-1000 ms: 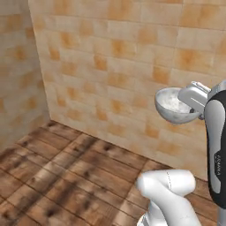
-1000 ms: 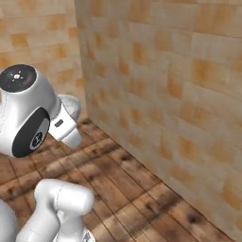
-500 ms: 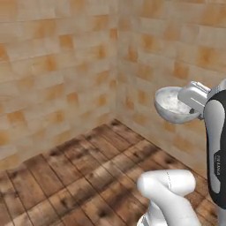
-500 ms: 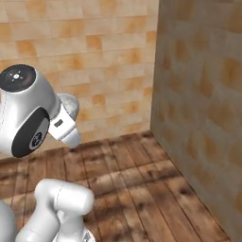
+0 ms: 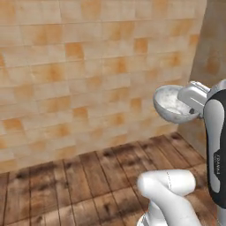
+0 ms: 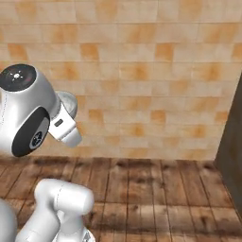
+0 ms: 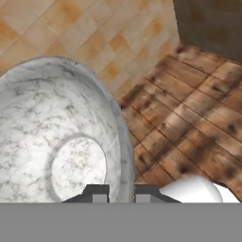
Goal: Take the smaller bowl and place it next to the appetizer plate on the dining counter , and place the larger bowl next to the plate with cooked food.
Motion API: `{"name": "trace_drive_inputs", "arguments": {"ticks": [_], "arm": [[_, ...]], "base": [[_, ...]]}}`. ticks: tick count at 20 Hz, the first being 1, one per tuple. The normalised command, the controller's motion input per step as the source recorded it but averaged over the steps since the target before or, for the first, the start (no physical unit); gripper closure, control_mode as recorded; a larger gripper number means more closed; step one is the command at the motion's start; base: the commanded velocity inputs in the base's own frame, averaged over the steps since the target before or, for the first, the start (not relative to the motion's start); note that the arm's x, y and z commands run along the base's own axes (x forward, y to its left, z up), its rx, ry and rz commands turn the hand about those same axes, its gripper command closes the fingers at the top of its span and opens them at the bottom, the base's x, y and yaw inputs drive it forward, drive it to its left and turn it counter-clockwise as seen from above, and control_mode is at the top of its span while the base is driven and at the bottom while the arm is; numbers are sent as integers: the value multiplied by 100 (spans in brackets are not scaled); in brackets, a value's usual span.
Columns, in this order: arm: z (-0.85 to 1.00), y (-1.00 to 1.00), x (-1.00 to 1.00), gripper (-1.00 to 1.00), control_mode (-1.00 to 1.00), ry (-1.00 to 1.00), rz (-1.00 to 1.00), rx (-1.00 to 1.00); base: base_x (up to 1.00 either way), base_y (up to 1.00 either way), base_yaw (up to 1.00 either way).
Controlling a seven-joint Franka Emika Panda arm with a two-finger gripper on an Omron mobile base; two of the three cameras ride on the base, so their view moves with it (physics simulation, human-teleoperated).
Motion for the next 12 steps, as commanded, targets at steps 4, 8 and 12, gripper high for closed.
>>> {"name": "trace_drive_inputs", "arguments": {"ticks": [4,8,12], "arm": [[0,0,0,100,100,0,0,0],[0,0,0,100,100,0,0,0],[0,0,0,100,100,0,0,0]], "base": [[55,45,60],[55,48,61],[56,48,61]]}}
